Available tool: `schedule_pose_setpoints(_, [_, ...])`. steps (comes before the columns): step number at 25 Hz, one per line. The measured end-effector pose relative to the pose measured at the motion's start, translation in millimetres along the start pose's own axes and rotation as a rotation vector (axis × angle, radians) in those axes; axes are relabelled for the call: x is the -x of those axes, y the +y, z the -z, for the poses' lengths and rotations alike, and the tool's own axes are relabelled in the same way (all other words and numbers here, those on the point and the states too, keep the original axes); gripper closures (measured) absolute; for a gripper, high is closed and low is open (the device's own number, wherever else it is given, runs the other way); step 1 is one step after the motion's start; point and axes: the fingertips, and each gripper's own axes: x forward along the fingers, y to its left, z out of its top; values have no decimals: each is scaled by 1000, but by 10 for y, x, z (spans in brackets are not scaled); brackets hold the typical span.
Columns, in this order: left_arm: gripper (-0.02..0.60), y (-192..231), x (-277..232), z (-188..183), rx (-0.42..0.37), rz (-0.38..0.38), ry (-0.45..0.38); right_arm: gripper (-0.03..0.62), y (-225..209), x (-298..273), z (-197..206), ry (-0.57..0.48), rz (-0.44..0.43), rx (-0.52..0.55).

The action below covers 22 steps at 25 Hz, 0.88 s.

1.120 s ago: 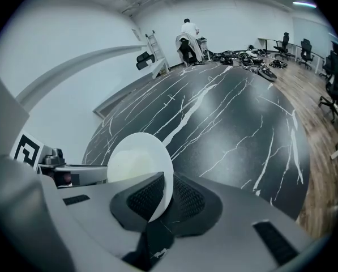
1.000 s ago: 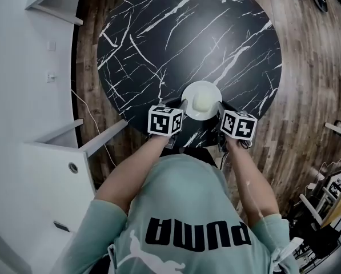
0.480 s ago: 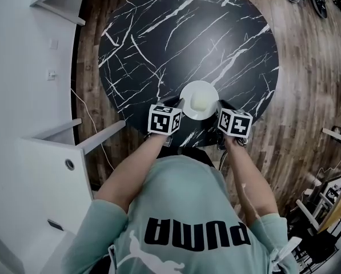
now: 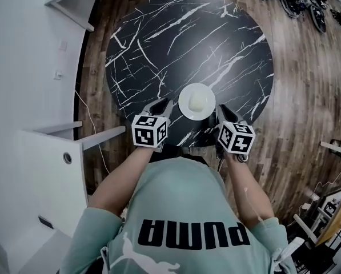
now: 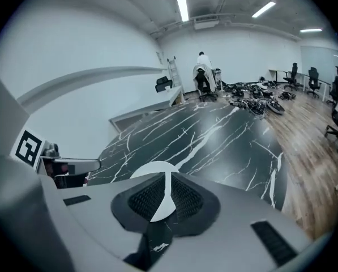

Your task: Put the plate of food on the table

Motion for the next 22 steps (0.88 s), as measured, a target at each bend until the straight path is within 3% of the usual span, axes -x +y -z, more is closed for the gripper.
schedule_pose_setpoints(9, [574, -540, 922, -250, -52, -3, -217, 583, 684, 653, -254, -182, -149, 196])
schedule_pose_setpoints(14, [574, -705, 1490, -293, -94, -67, -325, 583, 1090, 1041, -369, -280, -244, 268])
schedule_pose_setpoints(22, [575, -845, 2191, -251, -137, -181, -426, 585, 1617, 1543, -429, -372, -365, 332])
